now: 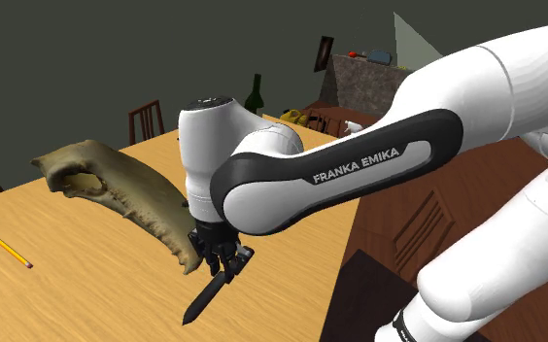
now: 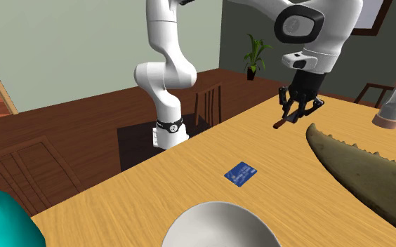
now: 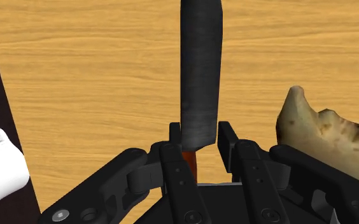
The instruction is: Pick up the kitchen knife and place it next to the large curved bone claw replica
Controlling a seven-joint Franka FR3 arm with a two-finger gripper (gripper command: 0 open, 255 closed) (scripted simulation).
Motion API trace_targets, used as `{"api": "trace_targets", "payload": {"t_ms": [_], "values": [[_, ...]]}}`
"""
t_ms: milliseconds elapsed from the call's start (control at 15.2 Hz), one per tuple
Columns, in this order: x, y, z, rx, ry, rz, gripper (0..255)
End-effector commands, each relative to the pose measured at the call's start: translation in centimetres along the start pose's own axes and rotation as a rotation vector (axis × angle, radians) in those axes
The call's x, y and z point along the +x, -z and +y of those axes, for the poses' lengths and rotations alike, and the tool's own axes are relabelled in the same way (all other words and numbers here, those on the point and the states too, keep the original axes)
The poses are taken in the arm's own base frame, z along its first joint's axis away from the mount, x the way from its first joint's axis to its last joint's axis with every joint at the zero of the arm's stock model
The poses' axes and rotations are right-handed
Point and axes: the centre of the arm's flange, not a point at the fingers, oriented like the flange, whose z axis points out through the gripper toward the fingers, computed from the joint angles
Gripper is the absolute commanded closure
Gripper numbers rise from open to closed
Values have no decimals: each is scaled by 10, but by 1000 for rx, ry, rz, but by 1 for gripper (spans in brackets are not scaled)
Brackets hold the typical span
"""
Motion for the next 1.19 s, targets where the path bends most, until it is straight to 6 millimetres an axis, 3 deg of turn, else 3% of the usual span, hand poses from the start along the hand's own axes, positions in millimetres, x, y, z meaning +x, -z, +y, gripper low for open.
{"api": "trace_targets", "payload": {"t_ms": [0,528,1056,1122], "values": [[0,-10,-3,1,0,0,255],[-1,-51,-8,1,0,0,255],[-1,-51,-8,1,0,0,255],[-1,-50,-8,1,0,0,0]]}}
